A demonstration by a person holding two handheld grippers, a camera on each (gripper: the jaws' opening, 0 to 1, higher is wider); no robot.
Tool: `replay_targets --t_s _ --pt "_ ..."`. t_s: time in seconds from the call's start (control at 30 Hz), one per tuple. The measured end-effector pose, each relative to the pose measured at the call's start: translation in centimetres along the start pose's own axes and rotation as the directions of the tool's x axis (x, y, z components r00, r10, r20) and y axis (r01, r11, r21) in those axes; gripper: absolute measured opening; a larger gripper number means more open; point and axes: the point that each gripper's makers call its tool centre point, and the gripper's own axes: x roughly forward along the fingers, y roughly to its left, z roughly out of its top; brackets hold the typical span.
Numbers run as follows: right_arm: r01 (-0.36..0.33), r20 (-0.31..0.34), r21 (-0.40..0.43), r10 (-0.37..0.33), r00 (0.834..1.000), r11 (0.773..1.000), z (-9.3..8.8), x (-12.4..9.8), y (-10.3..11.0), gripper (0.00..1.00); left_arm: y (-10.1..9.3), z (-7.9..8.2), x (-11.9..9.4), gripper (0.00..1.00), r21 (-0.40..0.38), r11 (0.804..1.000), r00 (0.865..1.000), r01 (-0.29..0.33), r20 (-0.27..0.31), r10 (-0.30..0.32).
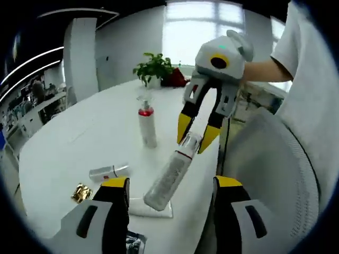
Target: Arrange the skincare products in the storage area until every visible bottle or jar stands upright without overlapping.
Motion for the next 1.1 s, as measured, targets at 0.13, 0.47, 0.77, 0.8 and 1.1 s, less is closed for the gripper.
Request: replay_targets --t_s 0.13,0.47,0.77,0.8,1.1 --pt "-0.053 -0.026 -0.043 0.052 0.998 0.998 0.4 -0.3 0.7 0.17 -0.4 -0.4 0.7 0.50 0.059 0.998 0.999 0.036 -0.032 -0.034" --pt "-0.113 -0.065 -0.087 0.108 0.992 0.990 0.9 -1.2 1.4 0.17 -1.9 -1.3 2.4 0.31 0.144 0.984 0.993 0.102 -0.065 -0.094" --pt "-0.101 -0.053 -0.111 0.095 0.994 0.989 1.3 -2.3 1.7 0.18 -1.6 -1.5 2.5 0.23 0.175 0.983 0.997 0.061 -0.063 -0.051" --pt "-0.095 -0.050 -0.119 0.090 0.995 0.988 1.4 -2.3 1.7 0.18 -1.6 -1.3 2.5 0.23 0.169 0.984 0.997 0.059 -0.057 -0.050" --pt "0.077 0.183 0.054 -0.086 0.979 0.996 3.4 -4.9 -1.0 0.31 -0.9 2.7 0.5 0.23 -0.141 0.987 0.974 0.078 0.222 -0.045"
